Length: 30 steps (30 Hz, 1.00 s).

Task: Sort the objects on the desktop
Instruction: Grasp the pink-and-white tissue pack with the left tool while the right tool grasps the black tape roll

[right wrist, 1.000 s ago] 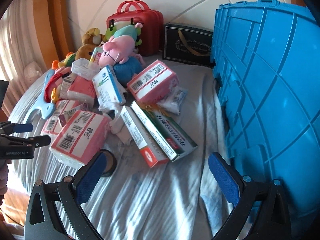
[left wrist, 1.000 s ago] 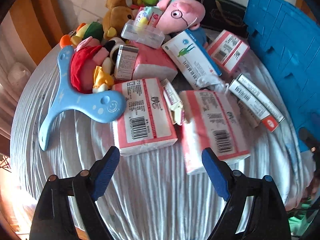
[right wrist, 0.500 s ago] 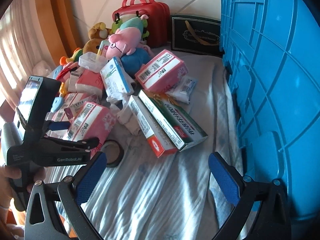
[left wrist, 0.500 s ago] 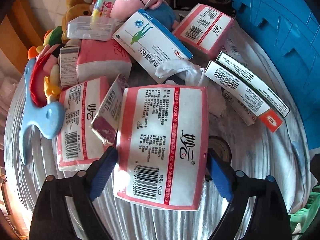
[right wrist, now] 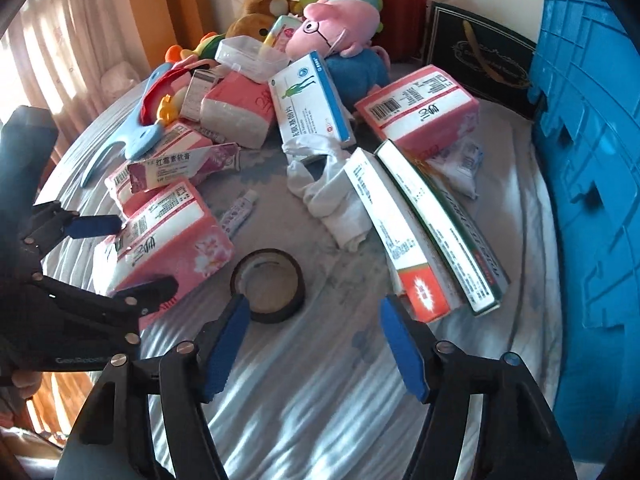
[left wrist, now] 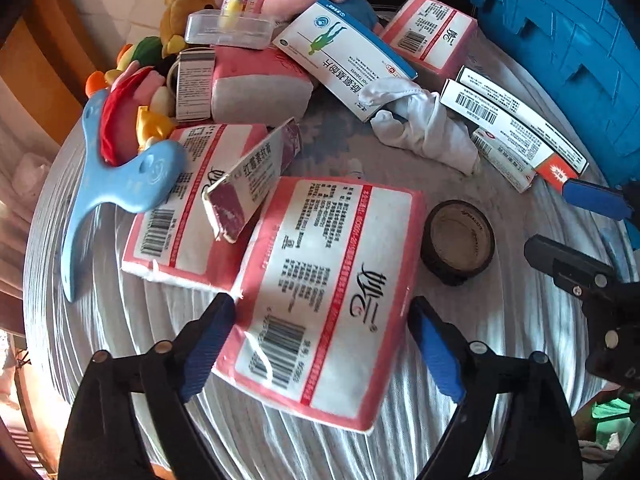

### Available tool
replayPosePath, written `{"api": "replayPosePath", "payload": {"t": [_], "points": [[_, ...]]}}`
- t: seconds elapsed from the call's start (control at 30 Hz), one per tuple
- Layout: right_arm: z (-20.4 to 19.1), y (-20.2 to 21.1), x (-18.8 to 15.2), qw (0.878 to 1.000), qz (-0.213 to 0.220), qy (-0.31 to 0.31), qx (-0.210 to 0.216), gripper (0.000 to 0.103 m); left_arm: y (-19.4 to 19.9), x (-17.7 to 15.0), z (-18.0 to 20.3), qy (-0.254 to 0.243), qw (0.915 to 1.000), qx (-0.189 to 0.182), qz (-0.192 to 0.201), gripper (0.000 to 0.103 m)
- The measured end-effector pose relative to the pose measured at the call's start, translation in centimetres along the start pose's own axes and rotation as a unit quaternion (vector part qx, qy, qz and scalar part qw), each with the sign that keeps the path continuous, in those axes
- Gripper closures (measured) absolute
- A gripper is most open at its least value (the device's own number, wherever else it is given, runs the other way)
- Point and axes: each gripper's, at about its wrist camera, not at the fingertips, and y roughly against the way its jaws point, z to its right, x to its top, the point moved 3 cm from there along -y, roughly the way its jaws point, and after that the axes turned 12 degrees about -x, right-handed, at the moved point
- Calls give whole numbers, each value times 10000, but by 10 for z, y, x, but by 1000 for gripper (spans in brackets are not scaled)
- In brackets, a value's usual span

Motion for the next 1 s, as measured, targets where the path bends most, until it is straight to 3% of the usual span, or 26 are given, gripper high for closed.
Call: {"api": "replayPosePath", "payload": {"t": [0.2,0.53,0.63,0.77,1.0], "points": [[-15,-20,3,9994,-253,223,68,35,-36,4,-30,676,9929,-779,-592,6],[-40,-46,8,9983,-489,302,82,35,-23,-8,-41,448,9975,-273,-474,8],[-38,-52,8,9981,-567,182,183,35,-21,-8,-41,461,9973,-323,-466,8],[-45,-49,10,9975,-539,337,314,47,-18,-7,-38,409,9980,-212,-432,8],[-44,-48,9,9973,-565,374,278,43,-18,-9,-40,388,9978,-124,-524,8]]}}
